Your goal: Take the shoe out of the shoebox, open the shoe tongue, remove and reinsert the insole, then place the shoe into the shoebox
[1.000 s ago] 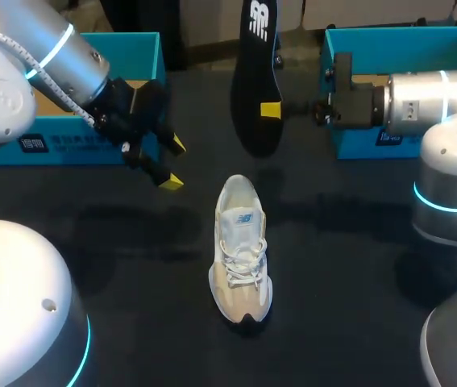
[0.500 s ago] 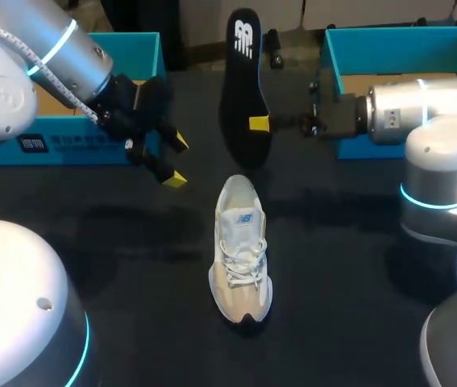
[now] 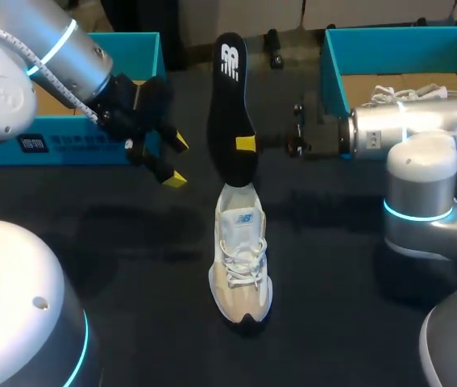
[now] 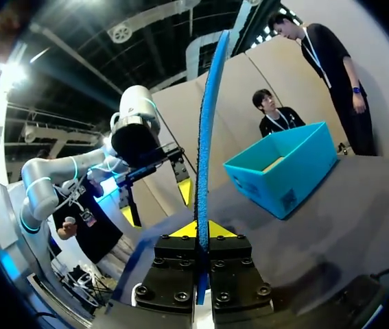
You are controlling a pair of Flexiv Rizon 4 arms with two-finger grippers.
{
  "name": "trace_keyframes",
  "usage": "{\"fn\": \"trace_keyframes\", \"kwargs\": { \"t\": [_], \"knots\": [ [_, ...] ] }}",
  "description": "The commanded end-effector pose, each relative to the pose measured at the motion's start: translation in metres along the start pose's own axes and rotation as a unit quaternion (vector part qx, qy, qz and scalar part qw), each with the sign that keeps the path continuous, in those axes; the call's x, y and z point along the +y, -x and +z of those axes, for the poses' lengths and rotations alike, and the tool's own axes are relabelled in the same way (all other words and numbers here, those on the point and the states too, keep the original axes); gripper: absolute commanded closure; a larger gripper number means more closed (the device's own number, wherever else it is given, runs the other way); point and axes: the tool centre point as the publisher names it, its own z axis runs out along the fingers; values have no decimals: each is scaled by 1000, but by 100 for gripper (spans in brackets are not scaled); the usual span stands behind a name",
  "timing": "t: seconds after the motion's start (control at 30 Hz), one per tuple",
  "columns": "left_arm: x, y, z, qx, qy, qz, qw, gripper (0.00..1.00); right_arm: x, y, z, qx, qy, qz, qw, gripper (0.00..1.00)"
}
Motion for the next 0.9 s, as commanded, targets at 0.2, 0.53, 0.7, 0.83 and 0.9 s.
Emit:
{"fn": "trace_keyframes", "kwargs": {
  "t": [0.2, 0.53, 0.7, 0.83, 0.9],
  "knots": [
    [1, -1, -1, -1, 1, 0, 1000, 0, -1, -2, 2, -3, 2, 0, 1000, 100],
    [1, -1, -1, -1, 1, 0, 1000, 0, -19, -5, 2, -36, 8, -18, 999, 100],
    [1, -1, -1, -1, 1, 0, 1000, 0, -32, -6, 4, -37, 9, -14, 999, 100],
    [1, -1, -1, -1, 1, 0, 1000, 0, -38, -8, 8, -35, 11, -11, 999, 100],
    [1, -1, -1, -1, 1, 0, 1000, 0, -41, -8, 9, -37, 13, -11, 999, 100]
  ]
}}
